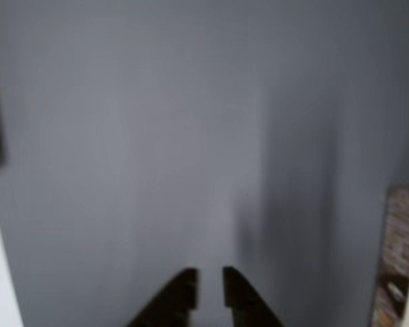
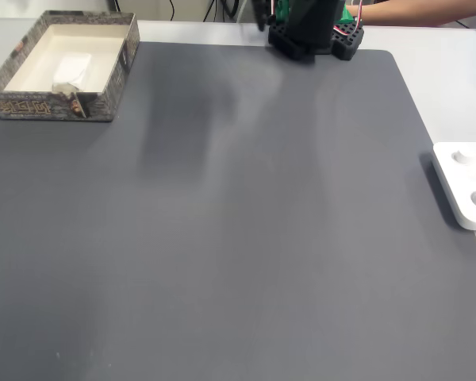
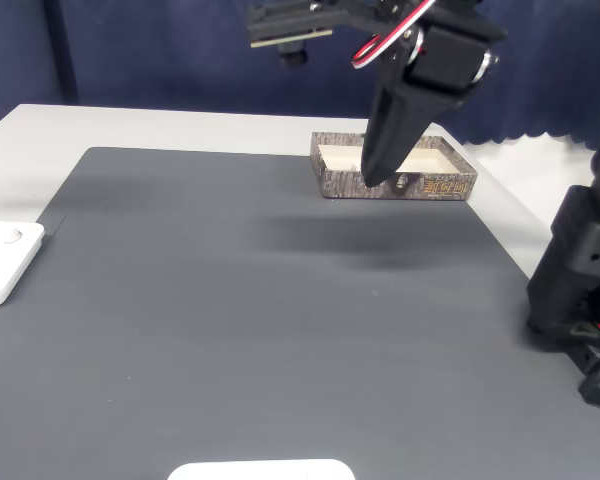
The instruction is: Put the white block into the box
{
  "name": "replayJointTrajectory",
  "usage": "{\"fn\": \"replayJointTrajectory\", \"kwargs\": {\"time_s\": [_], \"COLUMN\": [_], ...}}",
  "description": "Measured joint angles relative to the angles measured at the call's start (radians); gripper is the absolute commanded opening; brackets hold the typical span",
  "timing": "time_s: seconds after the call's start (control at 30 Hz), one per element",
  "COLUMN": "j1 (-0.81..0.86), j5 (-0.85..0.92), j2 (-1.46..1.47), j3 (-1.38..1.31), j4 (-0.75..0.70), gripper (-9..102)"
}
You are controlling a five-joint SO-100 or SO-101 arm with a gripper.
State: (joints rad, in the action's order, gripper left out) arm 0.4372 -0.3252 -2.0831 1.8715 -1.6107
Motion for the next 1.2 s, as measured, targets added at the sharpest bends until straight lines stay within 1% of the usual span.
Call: {"fn": "replayJointTrajectory", "kwargs": {"time_s": [0.1, 0.27, 0.37, 0.67, 0.9, 1.2], "j1": [-0.083, -0.227, -0.287, -0.331, -0.354, -0.354], "j5": [0.029, 0.094, 0.144, 0.176, 0.213, 0.213], "j2": [-0.037, -0.173, -0.287, -0.643, -0.888, -1.068], "j3": [0.051, 0.245, 0.377, 0.788, 1.023, 1.146], "j4": [0.038, 0.219, 0.298, 0.537, 0.637, 0.646], "gripper": [-2, -2, -2, -2, -2, -2]}}
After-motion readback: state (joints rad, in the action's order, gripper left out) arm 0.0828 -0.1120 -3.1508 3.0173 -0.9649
